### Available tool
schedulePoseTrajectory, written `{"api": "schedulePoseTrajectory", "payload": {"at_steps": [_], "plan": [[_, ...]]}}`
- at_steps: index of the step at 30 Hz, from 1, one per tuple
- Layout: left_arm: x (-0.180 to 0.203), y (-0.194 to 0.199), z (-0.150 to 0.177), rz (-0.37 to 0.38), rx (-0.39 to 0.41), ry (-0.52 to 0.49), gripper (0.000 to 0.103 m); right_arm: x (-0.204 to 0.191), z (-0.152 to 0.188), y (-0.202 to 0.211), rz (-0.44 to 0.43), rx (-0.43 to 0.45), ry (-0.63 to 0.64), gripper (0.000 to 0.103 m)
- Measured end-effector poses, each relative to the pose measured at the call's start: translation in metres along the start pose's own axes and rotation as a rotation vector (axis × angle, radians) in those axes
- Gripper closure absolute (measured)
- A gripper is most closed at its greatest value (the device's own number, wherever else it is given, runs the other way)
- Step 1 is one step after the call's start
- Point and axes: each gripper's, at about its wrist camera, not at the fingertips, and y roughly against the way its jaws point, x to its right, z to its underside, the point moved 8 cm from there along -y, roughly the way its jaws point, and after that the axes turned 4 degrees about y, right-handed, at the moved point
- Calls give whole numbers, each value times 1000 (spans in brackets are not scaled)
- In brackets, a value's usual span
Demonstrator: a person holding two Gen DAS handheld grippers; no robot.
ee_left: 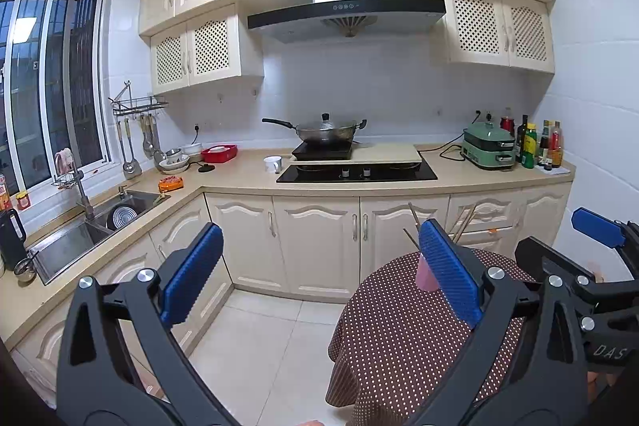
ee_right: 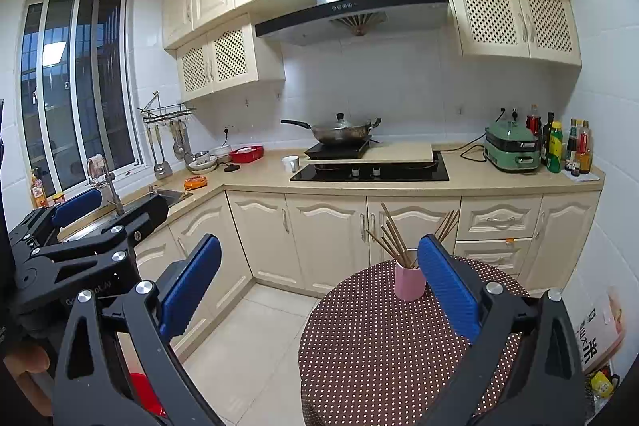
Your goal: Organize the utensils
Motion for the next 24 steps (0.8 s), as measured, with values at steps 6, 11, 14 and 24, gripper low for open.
{"api": "schedulePoseTrajectory", "payload": {"at_steps": [6,11,14,24], "plan": [[22,-49,5,-24,-50,-17,6,31,2,-40,-15,-38,-22,8],[41,-95,14,-36,-118,-25,6,63,12,-83,-19,-99,-48,8],[53,-130,29,-38,-190,-27,6,85,28,-113,-14,-165,-80,8],[96,-248,138,-12,-548,-12,6,155,115,-190,63,-420,-138,8]]}}
